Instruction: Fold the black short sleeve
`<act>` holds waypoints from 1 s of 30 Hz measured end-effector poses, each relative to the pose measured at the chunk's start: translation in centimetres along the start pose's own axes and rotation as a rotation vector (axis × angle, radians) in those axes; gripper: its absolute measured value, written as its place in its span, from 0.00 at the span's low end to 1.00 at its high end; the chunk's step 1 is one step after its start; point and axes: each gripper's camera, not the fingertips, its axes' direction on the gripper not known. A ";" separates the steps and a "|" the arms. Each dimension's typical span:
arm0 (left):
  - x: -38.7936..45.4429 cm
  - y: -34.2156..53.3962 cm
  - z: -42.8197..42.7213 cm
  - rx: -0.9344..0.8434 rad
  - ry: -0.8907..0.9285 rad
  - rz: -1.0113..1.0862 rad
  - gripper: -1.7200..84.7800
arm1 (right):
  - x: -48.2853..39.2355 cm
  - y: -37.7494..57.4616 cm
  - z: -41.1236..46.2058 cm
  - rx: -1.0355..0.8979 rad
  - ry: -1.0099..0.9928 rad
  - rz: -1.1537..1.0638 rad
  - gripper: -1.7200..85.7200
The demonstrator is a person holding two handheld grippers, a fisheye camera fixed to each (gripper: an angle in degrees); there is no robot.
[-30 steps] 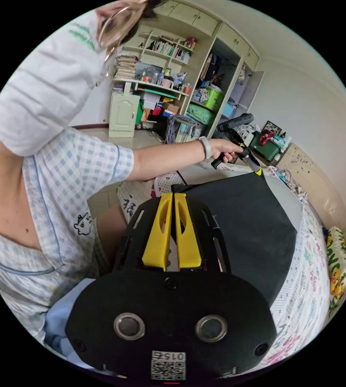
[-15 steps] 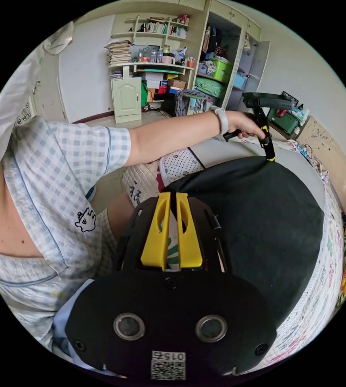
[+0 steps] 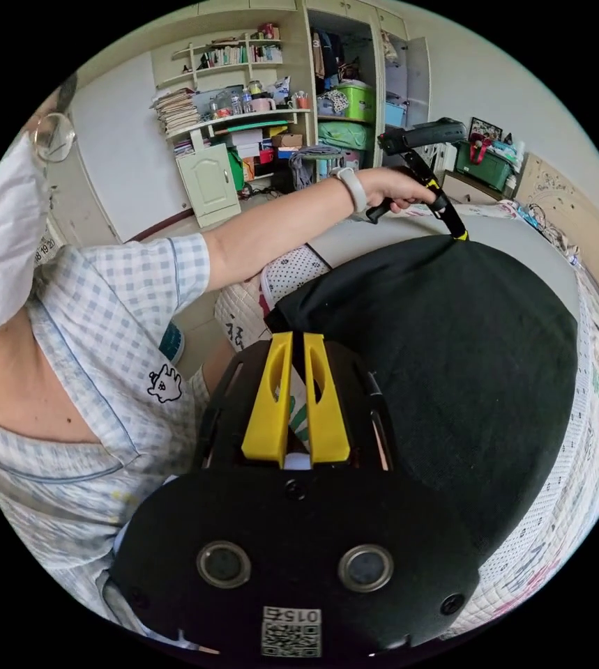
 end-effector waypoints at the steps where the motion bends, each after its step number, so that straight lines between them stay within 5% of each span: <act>1: -0.3 0.6 0.4 0.010 0.007 -0.015 0.05 | 0.2 -0.7 -1.2 0.013 -0.039 -0.007 0.08; 6: -4.5 4.8 -0.9 0.189 0.198 -0.147 0.08 | 3.5 -3.7 -8.5 0.137 -0.103 0.051 0.11; 12: -10.8 11.4 1.7 0.256 0.328 -0.282 0.13 | 14.2 -9.0 -12.9 0.082 0.291 0.293 0.11; 17: -16.2 19.0 5.8 0.346 0.474 -0.444 0.15 | 23.7 -13.1 -10.2 0.005 0.201 0.496 0.06; 26: -21.6 31.2 17.8 0.303 0.776 -0.713 0.17 | 23.3 -22.3 -5.7 -0.107 0.265 0.359 0.01; 30: -21.4 31.2 19.6 0.262 0.742 -0.664 0.18 | 23.6 -25.2 -5.3 -0.104 0.221 0.328 0.01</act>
